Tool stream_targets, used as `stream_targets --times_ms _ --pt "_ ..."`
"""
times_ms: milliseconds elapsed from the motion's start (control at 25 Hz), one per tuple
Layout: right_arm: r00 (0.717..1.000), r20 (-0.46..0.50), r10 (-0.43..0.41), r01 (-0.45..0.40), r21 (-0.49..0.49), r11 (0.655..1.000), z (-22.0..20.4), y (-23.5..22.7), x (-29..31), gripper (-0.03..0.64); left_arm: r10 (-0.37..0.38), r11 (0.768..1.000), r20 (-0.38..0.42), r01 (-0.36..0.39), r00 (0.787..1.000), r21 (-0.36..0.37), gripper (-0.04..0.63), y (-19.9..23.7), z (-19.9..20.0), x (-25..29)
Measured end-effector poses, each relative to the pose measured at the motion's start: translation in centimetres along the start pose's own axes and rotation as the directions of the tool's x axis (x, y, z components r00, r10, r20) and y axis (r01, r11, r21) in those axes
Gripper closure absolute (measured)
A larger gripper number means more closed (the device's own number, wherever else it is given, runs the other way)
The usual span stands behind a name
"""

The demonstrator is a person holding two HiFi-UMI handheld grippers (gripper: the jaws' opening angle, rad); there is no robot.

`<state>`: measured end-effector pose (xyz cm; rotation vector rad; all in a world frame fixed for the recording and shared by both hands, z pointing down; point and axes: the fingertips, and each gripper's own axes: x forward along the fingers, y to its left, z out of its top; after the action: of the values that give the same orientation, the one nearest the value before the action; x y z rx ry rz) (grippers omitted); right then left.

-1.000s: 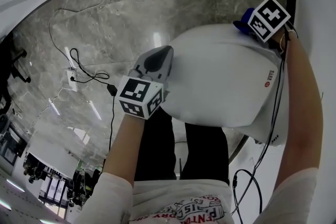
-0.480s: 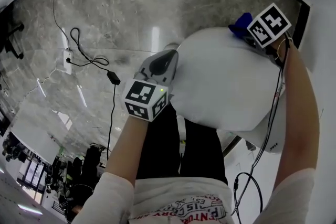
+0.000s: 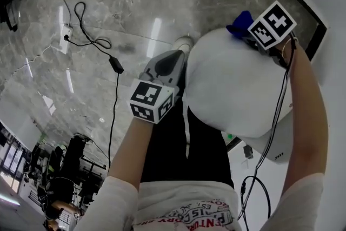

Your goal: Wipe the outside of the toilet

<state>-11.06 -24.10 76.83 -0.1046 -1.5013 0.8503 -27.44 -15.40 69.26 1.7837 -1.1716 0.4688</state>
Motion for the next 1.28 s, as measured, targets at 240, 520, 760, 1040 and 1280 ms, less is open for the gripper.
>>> stream_targets --times_ms 240,520,760,1040,1280 --pt "0.997 -0.083 -0.003 -0.008 -0.137 0.991 3.9 4.3 2.1 0.545 0.051 0.997 0.031 -0.049 0.998 -0.057 0.588 3.2 -1.9 -3.0" --pt "0.977 -0.203 0.062 -0.118 -0.274 0.955 7.3 10.0 5.5 0.545 0.116 0.985 0.081 -0.105 0.99 -0.136 0.588 6.5 -4.6 -6.6" --pt "0.928 -0.37 0.046 -0.193 -0.369 0.909 8.3 15.1 9.1 0.545 0.167 0.968 0.114 -0.141 0.979 -0.207 0.588 8.5 -7.3 -9.5" --pt "0.944 -0.299 0.137 -0.23 -0.301 0.925 10.2 18.9 10.0 0.545 0.175 0.968 0.115 -0.15 0.978 -0.202 0.588 8.2 -8.1 -10.8" --pt "0.991 -0.031 0.13 -0.133 -0.294 0.947 11.8 19.5 4.4 0.545 0.143 0.985 0.122 -0.13 0.982 -0.11 0.588 5.8 -3.1 -10.1"
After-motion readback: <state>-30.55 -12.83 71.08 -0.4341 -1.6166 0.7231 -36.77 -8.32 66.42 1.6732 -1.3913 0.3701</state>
